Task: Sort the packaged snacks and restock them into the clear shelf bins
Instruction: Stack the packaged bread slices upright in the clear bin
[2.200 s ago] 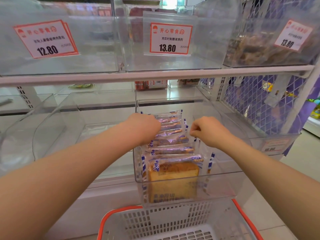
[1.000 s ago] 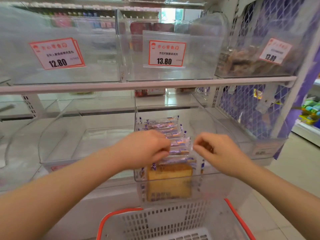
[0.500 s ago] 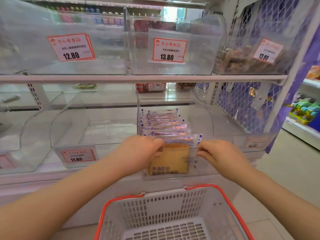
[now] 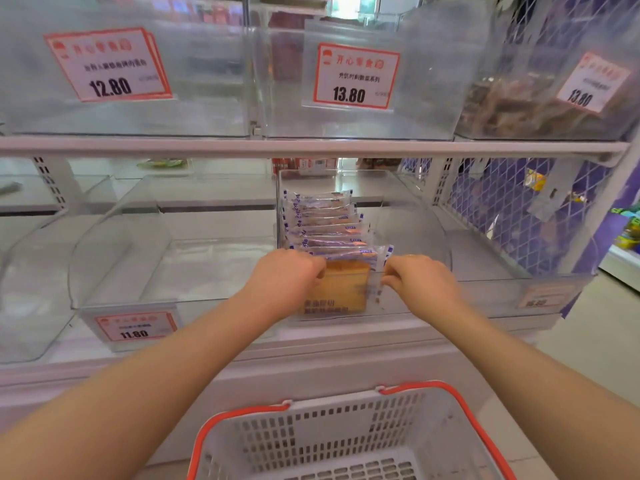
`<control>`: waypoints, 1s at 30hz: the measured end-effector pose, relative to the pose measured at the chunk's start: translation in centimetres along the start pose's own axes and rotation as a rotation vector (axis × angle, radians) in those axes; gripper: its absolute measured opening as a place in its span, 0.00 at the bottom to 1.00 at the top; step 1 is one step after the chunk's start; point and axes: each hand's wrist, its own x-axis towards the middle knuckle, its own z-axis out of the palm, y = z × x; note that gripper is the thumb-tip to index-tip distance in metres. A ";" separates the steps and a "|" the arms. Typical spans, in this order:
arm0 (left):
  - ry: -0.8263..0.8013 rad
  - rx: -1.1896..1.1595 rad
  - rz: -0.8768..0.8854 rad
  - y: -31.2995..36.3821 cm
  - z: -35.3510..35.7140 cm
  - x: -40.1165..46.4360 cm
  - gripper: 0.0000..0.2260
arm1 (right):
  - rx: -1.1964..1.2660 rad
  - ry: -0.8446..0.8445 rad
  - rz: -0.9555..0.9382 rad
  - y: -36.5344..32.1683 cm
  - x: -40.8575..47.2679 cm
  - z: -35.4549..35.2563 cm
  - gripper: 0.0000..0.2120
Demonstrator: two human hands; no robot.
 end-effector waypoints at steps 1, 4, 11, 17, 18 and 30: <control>0.025 0.019 0.013 0.0 0.3 0.0 0.07 | 0.022 -0.001 0.004 0.1 0.0 0.2 0.10; 0.088 0.000 0.054 -0.1 0.8 -0.4 0.07 | 0.068 0.021 -0.016 0.6 -0.4 0.4 0.09; 0.097 0.004 0.078 0.4 2.3 -2.0 0.06 | 0.096 0.024 -0.039 0.8 -2.2 1.3 0.09; 0.080 0.026 0.061 0.6 2.3 -1.6 0.06 | 0.111 0.046 -0.039 1.1 -2.0 1.3 0.08; 0.076 0.028 0.064 0.7 2.2 -1.7 0.06 | 0.108 0.036 -0.036 1.1 -2.1 1.2 0.08; 0.055 -0.321 -0.020 1.0 7.2 -14.4 0.17 | 0.286 0.042 -0.336 -3.6 -10.7 4.4 0.11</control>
